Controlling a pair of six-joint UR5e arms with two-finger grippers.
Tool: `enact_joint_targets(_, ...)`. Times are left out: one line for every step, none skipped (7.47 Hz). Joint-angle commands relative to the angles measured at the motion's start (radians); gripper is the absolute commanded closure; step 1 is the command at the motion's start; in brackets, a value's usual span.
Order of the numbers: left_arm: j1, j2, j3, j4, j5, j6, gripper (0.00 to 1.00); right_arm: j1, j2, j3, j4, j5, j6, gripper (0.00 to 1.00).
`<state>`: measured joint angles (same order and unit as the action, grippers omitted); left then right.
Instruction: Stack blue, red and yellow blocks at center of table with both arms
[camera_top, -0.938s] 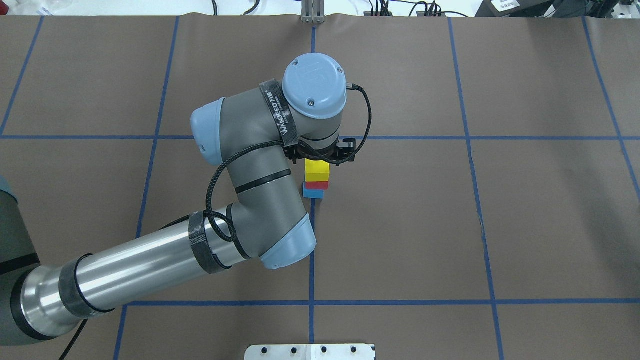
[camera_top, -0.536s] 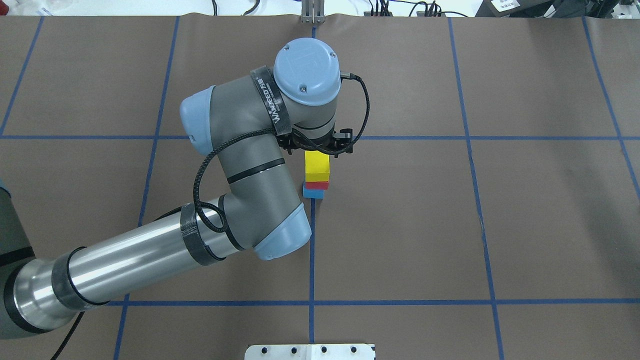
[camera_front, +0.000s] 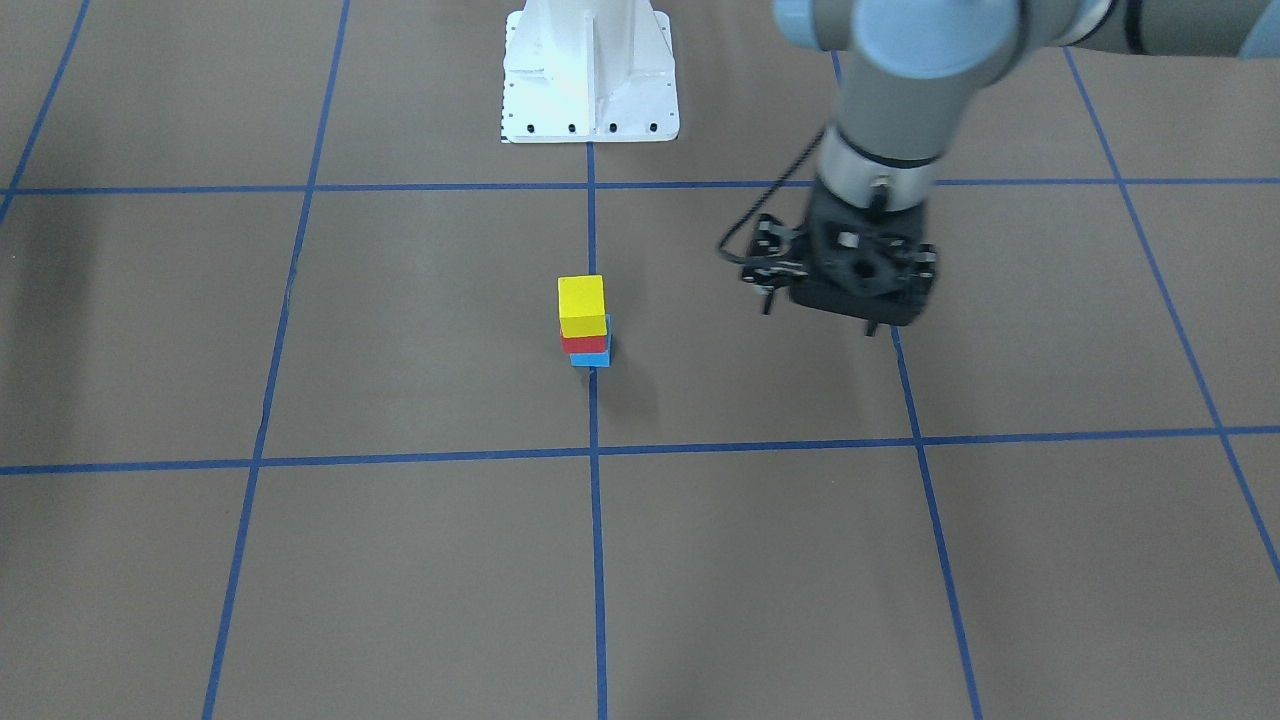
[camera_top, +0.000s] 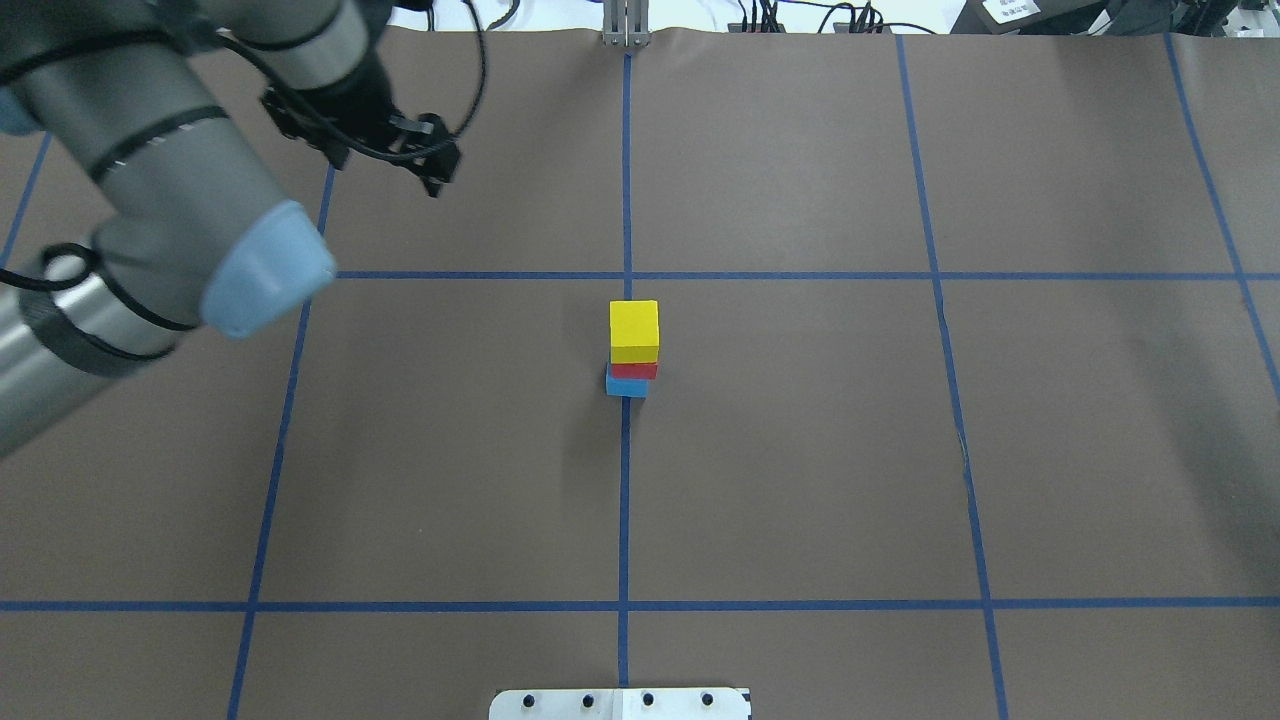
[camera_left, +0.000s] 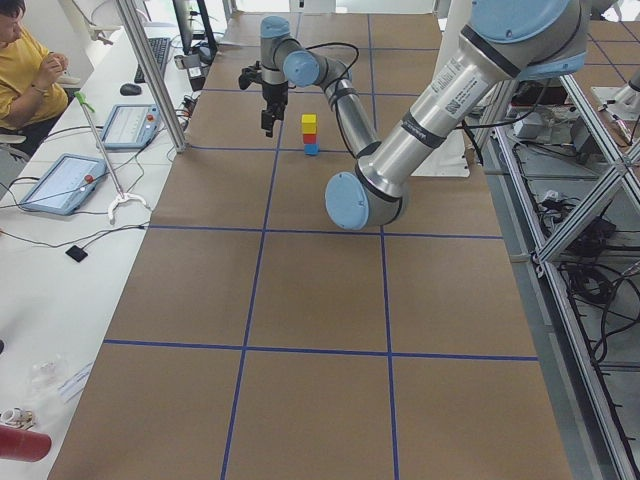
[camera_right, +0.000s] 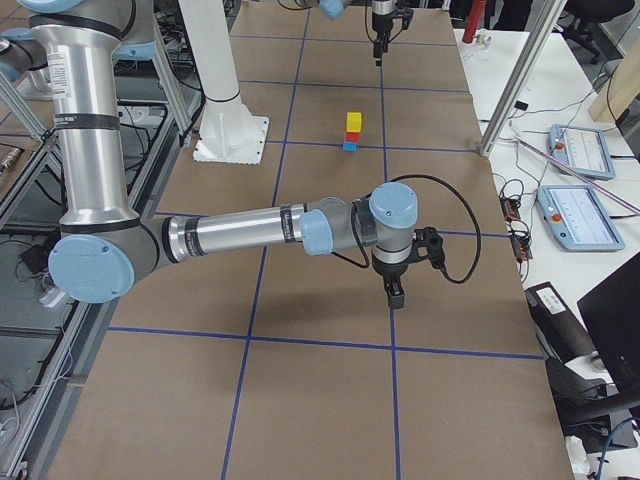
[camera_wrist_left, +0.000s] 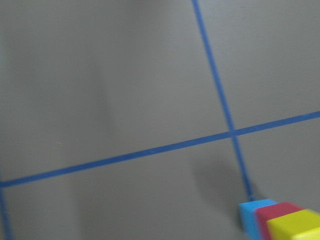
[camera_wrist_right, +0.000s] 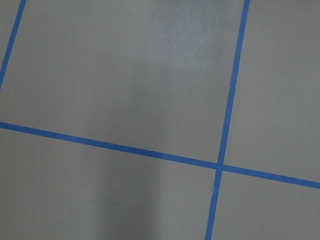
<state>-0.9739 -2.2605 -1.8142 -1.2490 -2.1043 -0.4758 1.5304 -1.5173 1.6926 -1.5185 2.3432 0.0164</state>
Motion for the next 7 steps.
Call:
enact_joint_targets(-0.326, 0.25, -0.018, 0.007, -0.143, 0.482, 0.0, 0.02, -0.047, -0.002, 0.001, -0.004, -0.021, 0.0)
enact_joint_targets(-0.45, 0.31, 0.037, 0.005, -0.158, 0.669, 0.0, 0.031, -0.072, -0.001, 0.003, -0.007, -0.024, 0.0)
enact_joint_targets(-0.526, 0.406, 0.083, -0.007, -0.177, 0.798, 0.0, 0.039, -0.087, -0.002, 0.004, -0.008, -0.051, 0.0)
enact_joint_targets(-0.535, 0.518, 0.087, -0.085, -0.175, 0.798, 0.0, 0.045, -0.096, -0.004, 0.003, -0.008, -0.082, 0.0)
enact_joint_targets(-0.536, 0.582, 0.104, -0.108, -0.172, 0.757, 0.0, 0.045, -0.113, -0.004, 0.004, -0.016, -0.084, 0.0)
enact_joint_targets(-0.539, 0.654, 0.101, -0.181, -0.168, 0.744, 0.0, 0.045, -0.118, -0.002, 0.004, -0.048, -0.085, 0.0)
enact_joint_targets(-0.557, 0.73, 0.095, -0.25, -0.171, 0.659, 0.0, 0.045, -0.119, -0.002, 0.003, -0.074, -0.087, 0.0)
